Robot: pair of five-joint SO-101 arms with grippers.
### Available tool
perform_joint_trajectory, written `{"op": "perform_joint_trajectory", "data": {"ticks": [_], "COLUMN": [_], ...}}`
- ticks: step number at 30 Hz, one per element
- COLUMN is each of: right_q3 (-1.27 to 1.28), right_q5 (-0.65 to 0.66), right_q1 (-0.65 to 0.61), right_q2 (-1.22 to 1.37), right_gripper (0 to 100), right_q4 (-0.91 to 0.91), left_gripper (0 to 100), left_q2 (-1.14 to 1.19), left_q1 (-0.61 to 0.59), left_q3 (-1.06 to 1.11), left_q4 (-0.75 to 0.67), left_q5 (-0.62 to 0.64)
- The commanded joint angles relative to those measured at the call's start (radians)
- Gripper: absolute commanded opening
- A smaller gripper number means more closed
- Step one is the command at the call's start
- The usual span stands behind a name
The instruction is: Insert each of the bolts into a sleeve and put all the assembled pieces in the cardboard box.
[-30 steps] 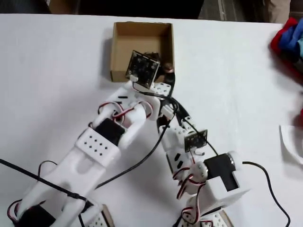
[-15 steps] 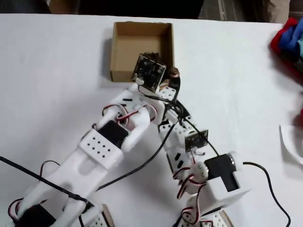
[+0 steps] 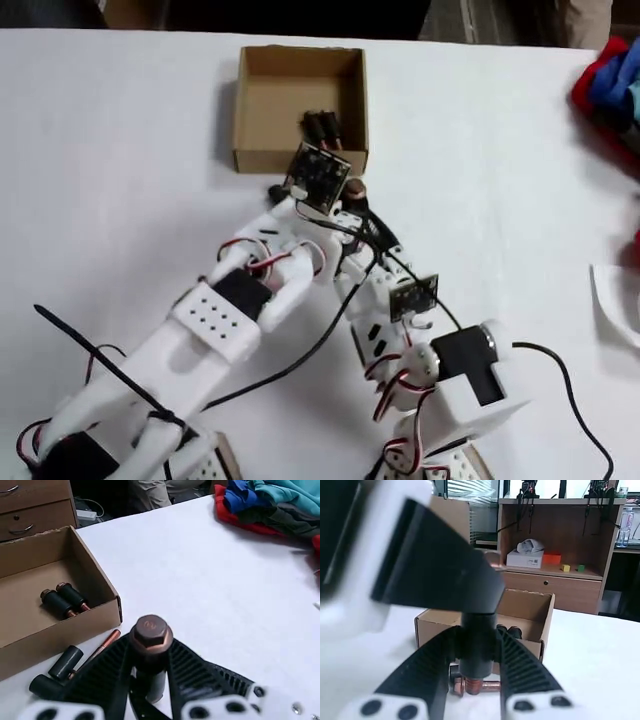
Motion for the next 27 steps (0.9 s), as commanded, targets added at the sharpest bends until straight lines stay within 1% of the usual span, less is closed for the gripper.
{"op": "perform_joint_trajectory", "data": {"ticks": [1,4,6,10,14,18,20,22,24,27], "right_q3": [-0.032,-0.032,-0.032,-0.032,-0.032,-0.048,-0.066,-0.084,-0.115,-0.17], "right_q5": [0.011,0.011,0.011,0.011,0.011,0.009,0.006,0.008,0.011,0.012], "right_q1": [0.015,0.015,0.015,0.015,0.015,0.015,0.015,0.015,0.016,0.016], "right_q2": [-0.004,-0.004,-0.004,-0.004,-0.002,-0.002,-0.004,-0.012,-0.012,-0.012], "right_gripper": [1.9,1.9,1.9,1.9,1.9,1.9,1.9,1.9,1.9,1.9], "right_q4": [-0.025,-0.025,-0.025,-0.025,-0.024,0.039,0.082,0.114,0.134,0.174], "left_gripper": [16,31,35,35,35,35,35,35,35,35], "left_q2": [-0.014,-0.011,-0.014,-0.017,-0.017,-0.017,-0.017,-0.012,-0.014,-0.015], "left_q1": [-0.02,-0.074,-0.106,-0.146,-0.173,-0.253,-0.307,-0.361,-0.416,-0.496], "left_q3": [-0.005,-0.041,-0.067,-0.122,-0.234,-0.32,-0.323,-0.298,-0.249,-0.171], "left_q4": [-0.003,0.075,0.124,0.133,0.141,0.15,0.207,0.313,0.417,0.525], "left_q5": [0.003,0.021,0.052,0.052,0.06,0.06,0.06,0.06,0.06,0.055]}}
